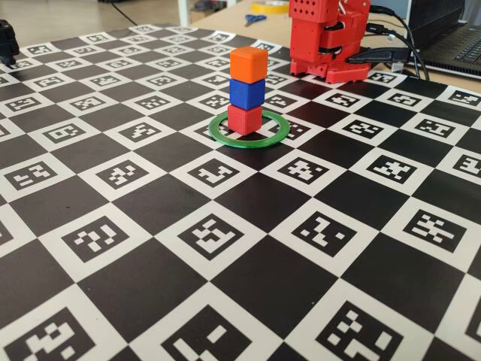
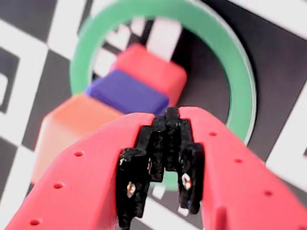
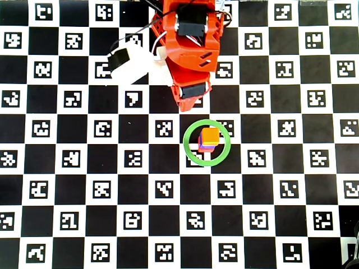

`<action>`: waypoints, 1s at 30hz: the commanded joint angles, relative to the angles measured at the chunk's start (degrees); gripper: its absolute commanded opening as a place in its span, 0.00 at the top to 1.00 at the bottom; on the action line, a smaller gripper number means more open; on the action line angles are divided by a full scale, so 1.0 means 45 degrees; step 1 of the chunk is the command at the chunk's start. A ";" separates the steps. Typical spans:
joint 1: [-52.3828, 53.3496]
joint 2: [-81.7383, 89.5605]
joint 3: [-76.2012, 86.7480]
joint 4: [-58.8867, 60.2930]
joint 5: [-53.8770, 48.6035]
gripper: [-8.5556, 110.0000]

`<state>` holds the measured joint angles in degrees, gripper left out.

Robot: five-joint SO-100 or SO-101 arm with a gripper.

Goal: Grab the red cube then put it in the green circle then put the blue cube on top and finally the orange cube on top

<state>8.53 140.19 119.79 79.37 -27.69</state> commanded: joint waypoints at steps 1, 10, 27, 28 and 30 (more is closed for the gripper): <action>0.0508 0.1465 0.0566 -0.0742 -0.1543 0.97; 0.0527 0.3457 0.3633 -0.2070 -0.4707 0.97; -0.0547 0.7969 0.9102 -0.2754 -0.8984 0.97; -0.0605 0.8262 0.9434 -0.2773 -0.9238 0.97; -0.0742 0.8887 1.0137 -0.2773 -0.9570 0.97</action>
<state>6.15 176.31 163.74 68.29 -68.55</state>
